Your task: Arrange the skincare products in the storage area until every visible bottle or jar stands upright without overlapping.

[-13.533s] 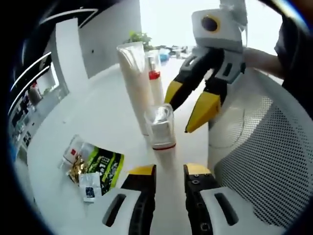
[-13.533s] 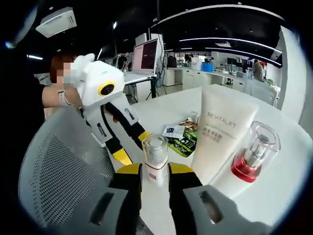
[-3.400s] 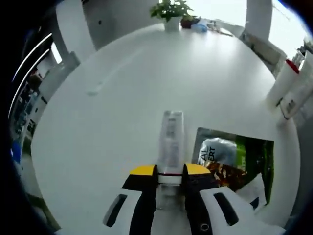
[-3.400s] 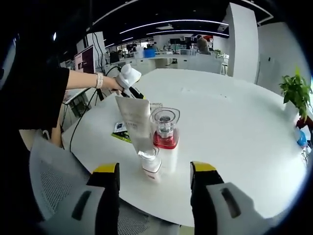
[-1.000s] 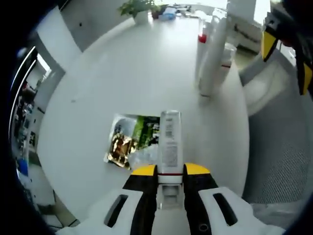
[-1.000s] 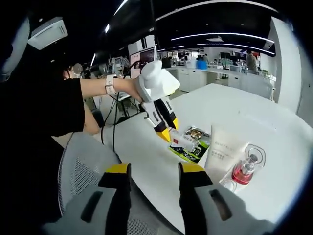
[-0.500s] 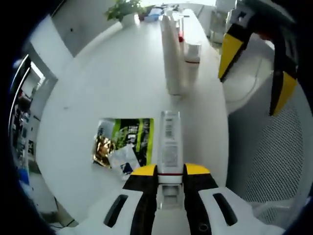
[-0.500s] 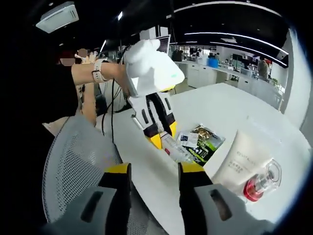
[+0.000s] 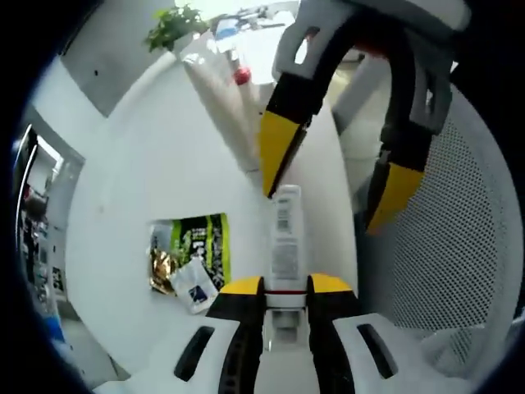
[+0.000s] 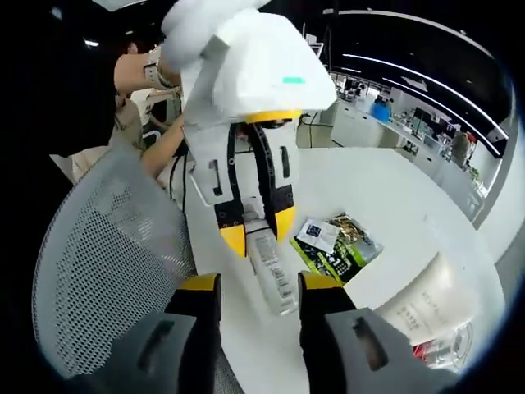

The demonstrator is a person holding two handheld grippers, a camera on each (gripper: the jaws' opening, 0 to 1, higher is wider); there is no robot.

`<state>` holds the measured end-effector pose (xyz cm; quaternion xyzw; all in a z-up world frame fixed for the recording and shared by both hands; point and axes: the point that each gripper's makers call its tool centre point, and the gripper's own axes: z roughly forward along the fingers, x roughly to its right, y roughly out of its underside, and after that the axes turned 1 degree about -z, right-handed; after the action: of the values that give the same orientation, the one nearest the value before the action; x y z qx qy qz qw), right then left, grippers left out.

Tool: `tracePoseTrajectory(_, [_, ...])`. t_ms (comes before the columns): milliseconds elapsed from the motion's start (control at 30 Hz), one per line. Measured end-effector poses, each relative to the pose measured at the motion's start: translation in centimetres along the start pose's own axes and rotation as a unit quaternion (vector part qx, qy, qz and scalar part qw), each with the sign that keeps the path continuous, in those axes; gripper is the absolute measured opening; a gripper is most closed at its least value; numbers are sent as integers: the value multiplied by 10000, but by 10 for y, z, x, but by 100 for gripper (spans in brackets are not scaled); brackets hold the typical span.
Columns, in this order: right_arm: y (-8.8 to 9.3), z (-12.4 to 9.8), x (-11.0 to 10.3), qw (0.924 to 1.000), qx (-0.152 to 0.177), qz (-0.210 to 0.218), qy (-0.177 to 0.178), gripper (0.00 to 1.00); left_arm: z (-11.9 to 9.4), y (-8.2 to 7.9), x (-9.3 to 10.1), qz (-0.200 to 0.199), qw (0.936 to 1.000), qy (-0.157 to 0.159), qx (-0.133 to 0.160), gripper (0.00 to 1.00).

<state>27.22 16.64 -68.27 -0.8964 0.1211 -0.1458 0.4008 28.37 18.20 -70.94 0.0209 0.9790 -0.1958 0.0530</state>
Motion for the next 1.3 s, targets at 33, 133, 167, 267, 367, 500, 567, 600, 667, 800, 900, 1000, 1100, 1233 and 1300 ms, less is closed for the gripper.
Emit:
tracePoseTrajectory(33, [0,3,0,10000,-16,-46,-34,37,-1,-1,1,72,10000,-14,-23,16])
tracePoseTrajectory(133, [0,9,-2,9997,-45,-177,-151,35,-2,-2,2,187,9998,-36,-67,16])
tracePoseTrajectory(167, [0,11,-2,9996,-53,-203,-195,35,-3,-3,3,220,9997,-14,-56,16])
tracePoseTrajectory(267, [2,19,-6,9987,-93,-256,-429,33,-3,-5,5,299,9995,75,-38,16])
tracePoseTrajectory(367, [5,25,-6,9980,-149,-291,-545,31,-4,-7,8,359,9993,111,-50,16])
tracePoseTrajectory(500, [9,30,-7,9971,-231,-325,-655,28,-5,-14,10,421,9989,176,54,16])
tracePoseTrajectory(567, [11,30,-6,9969,-293,-337,-642,26,-4,-12,10,483,9987,148,-23,16])
tracePoseTrajectory(600, [11,29,-6,9969,-285,-341,-643,26,-4,-12,10,497,9986,166,-30,16])
tracePoseTrajectory(667, [11,30,-6,9970,-265,-282,-665,26,-3,-13,11,503,9986,190,-14,16])
tracePoseTrajectory(800, [12,31,-8,9968,-293,-284,-694,25,-4,-16,14,525,9984,230,17,16])
tracePoseTrajectory(900, [13,33,-10,9964,-324,-239,-750,23,-4,-15,14,588,9980,248,-26,16])
tracePoseTrajectory(1000, [15,33,-12,9960,-390,-249,-760,22,-3,-15,15,577,9980,268,-18,16])
tracePoseTrajectory(1100, [15,32,-11,9966,-359,-263,-697,21,-4,-17,15,661,9971,296,214,16])
tracePoseTrajectory(1233, [8,28,-5,9965,-154,-619,-544,21,-5,-15,13,643,9967,286,411,17])
tracePoseTrajectory(1300, [11,26,-8,9968,-309,-455,-575,21,-7,-21,13,681,9943,340,746,17])
